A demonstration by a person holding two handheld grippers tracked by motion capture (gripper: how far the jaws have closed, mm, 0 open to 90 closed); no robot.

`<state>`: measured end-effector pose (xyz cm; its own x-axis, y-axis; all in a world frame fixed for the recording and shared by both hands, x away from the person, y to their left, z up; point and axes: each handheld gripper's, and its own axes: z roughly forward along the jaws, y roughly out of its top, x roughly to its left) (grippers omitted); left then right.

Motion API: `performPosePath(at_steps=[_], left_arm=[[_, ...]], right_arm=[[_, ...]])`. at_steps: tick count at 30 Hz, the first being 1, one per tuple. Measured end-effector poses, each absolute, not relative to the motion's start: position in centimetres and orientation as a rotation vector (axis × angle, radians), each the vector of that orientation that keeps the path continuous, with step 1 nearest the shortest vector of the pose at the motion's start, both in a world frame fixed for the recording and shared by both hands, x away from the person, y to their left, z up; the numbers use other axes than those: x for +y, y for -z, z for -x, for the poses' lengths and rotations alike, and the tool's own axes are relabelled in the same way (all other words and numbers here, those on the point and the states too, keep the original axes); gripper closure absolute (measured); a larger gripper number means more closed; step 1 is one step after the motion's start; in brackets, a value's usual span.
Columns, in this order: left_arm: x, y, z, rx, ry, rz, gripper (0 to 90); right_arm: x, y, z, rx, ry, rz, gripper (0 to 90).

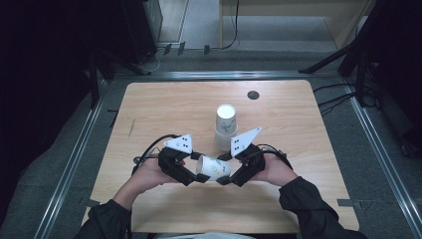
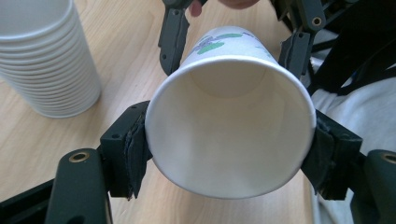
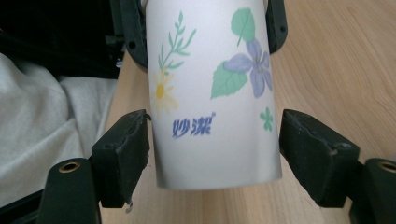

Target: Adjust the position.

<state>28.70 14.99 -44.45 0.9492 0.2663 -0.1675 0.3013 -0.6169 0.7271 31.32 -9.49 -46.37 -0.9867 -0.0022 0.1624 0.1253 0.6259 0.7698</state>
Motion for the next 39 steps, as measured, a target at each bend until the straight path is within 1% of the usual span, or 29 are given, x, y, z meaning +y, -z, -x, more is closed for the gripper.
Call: performPosePath(at_steps=[2, 8, 18, 22, 27, 29, 35, 37, 39], left_arm=[[14.9, 44.3, -28.9, 0.395, 0.050, -2.281, 26.7], [13.8, 44.4, -29.6, 0.347, 0.039, -2.405, 26.7], [10.7, 45.0, -29.7, 0.257, 0.023, -2.571, 26.5], [9.9, 45.2, -29.9, 0.240, 0.043, -2.592, 26.5], [9.1, 45.4, -29.9, 0.232, 0.035, -2.612, 25.8], [8.9, 45.5, -30.0, 0.229, 0.042, -2.608, 25.7], [9.1, 45.4, -30.0, 0.222, 0.059, -2.593, 25.7], [9.3, 45.6, -30.0, 0.212, 0.067, -2.582, 24.6], [9.4, 45.6, -29.9, 0.193, 0.039, -2.580, 22.5]], right_arm=[[-9.6, 46.5, -31.2, -2.699, 1.298, 0.119, 24.5], [-9.9, 47.2, -30.8, -2.754, 1.269, 0.166, 25.0], [-10.2, 48.2, -30.1, -2.806, 1.232, 0.210, 26.8], [-10.0, 48.8, -29.7, -2.828, 1.196, 0.209, 27.7], [-9.9, 49.1, -29.5, -2.851, 1.171, 0.219, 29.5], [-9.9, 49.2, -29.4, -2.870, 1.178, 0.218, 32.5], [-9.9, 49.2, -29.3, -2.864, 1.172, 0.207, 34.5], [-9.9, 49.2, -29.3, -2.864, 1.169, 0.198, 34.5], [-9.9, 49.1, -29.3, -2.870, 1.173, 0.195, 34.5]])
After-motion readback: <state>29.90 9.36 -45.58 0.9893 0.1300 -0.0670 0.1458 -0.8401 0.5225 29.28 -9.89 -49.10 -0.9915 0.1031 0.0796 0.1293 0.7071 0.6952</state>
